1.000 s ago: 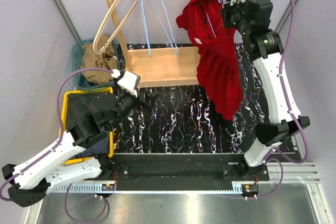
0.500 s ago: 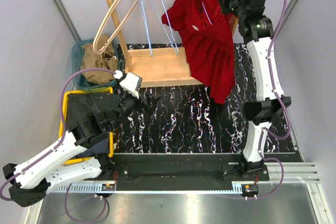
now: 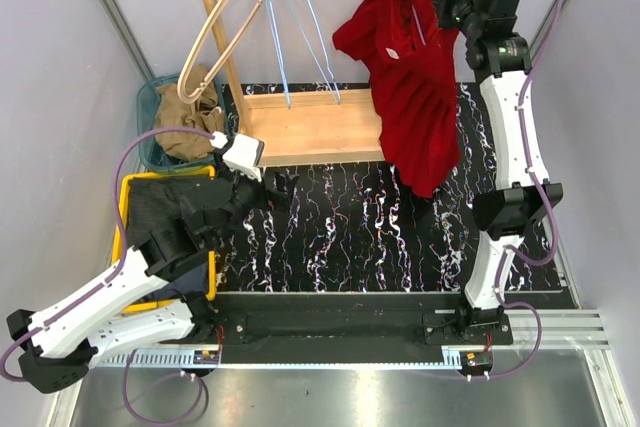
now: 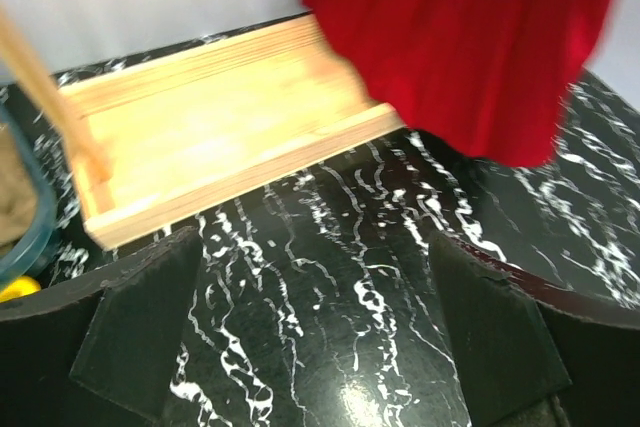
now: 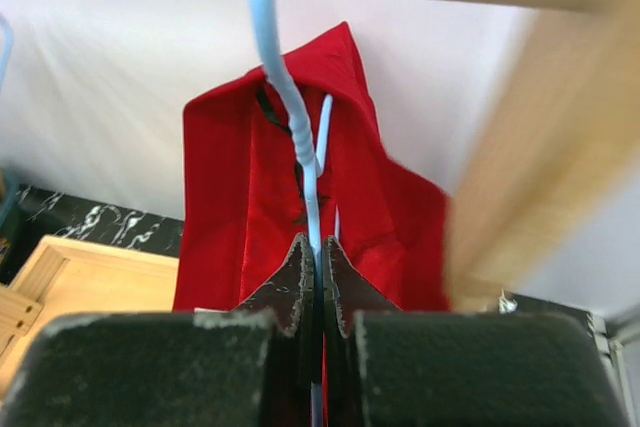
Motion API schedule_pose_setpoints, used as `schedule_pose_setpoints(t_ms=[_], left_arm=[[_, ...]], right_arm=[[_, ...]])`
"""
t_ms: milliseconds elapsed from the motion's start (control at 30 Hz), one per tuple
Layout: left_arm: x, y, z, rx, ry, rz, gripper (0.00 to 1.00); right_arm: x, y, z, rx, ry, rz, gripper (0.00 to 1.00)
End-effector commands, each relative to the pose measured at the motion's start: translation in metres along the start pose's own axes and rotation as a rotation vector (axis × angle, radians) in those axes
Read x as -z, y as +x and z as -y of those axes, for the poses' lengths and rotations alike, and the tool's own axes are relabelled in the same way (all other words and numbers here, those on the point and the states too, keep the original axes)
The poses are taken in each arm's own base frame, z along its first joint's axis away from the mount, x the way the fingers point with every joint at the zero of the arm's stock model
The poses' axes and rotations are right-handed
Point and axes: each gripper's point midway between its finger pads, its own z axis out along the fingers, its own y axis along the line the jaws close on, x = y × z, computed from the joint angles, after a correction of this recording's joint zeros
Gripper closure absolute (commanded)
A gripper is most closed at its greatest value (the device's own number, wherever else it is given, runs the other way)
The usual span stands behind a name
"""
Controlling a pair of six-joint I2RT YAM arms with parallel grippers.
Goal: Place the skirt on the hanger
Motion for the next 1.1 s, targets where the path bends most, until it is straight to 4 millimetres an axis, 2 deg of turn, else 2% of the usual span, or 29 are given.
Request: schedule_pose_setpoints(t_ms=[0,100,133,200,267,400,433,500,533,600,633,700,733,800,833,867,900,967,1000,1033,1067], left_arm=[[-0.006,-0.006,-0.018,0.059,-0.129,0.014,0.01],[-0.01,-0.004,-0.021,0.071,-0.149,0.005,0.01],[-0.011,-0.004,-0.023,0.071,-0.155,0.004,0.01],[-0.015,-0.004,-0.023,0.063,-0.155,-0.003,0.01],[-0.02,-0.004,-0.026,0.064,-0.159,-0.019,0.01],[-0.021,-0.011,-0.036,0.077,-0.187,-0.037,0.01],[-0.02,-0.012,-0.039,0.08,-0.195,-0.037,0.01],[-0.015,-0.016,-0.051,0.094,-0.245,-0.032,0.01],[-0.013,-0.017,-0.057,0.104,-0.272,-0.029,0.01],[-0.008,-0.015,-0.072,0.138,-0.336,-0.033,0.01],[-0.006,-0.014,-0.078,0.149,-0.364,-0.034,0.01],[-0.005,-0.008,-0.094,0.201,-0.419,-0.053,0.01],[-0.006,-0.004,-0.099,0.237,-0.442,-0.062,0.01],[-0.009,0.007,-0.117,0.276,-0.487,-0.094,0.01],[-0.01,0.011,-0.124,0.295,-0.508,-0.103,0.01],[-0.014,0.017,-0.131,0.313,-0.528,-0.121,0.01],[-0.014,0.02,-0.147,0.333,-0.571,-0.127,0.01],[-0.018,0.026,-0.164,0.347,-0.62,-0.149,0.01],[-0.017,0.028,-0.181,0.366,-0.664,-0.15,0.01],[-0.02,0.033,-0.189,0.376,-0.686,-0.164,0.01],[-0.022,0.032,-0.197,0.386,-0.698,-0.158,0.01]], right_arm=[[0.032,-0.044,0.048,-0.047,0.129,0.11,1.0],[0.043,-0.05,0.039,-0.035,0.09,0.114,0.57],[0.053,-0.062,0.035,-0.029,0.076,0.141,0.3],[0.059,-0.064,0.023,-0.004,0.019,0.147,0.13],[0.073,-0.077,0.022,0.002,0.025,0.174,0.02],[0.101,-0.094,0.019,-0.011,0.04,0.208,0.0],[0.115,-0.099,0.016,-0.012,0.038,0.217,0.0],[0.129,-0.101,0.011,-0.026,0.029,0.217,0.0],[0.146,-0.101,0.006,-0.052,0.021,0.213,0.0],[0.162,-0.094,-0.004,-0.086,-0.009,0.192,0.0],[0.179,-0.085,-0.01,-0.108,-0.018,0.171,0.0],[0.197,-0.07,-0.022,-0.158,-0.055,0.142,0.0],[0.214,-0.056,-0.031,-0.176,-0.082,0.119,0.0],[0.232,-0.039,-0.043,-0.233,-0.114,0.088,0.0],[0.245,-0.023,-0.052,-0.252,-0.146,0.063,0.0],[0.251,-0.015,-0.057,-0.289,-0.166,0.047,0.0],[0.254,-0.005,-0.062,-0.313,-0.182,0.023,0.0],[0.258,0.02,-0.078,-0.356,-0.259,-0.05,0.06],[0.257,0.032,-0.083,-0.374,-0.277,-0.085,0.09],[0.251,0.052,-0.086,-0.393,-0.281,-0.135,0.11],[0.248,0.062,-0.087,-0.389,-0.279,-0.158,0.11]])
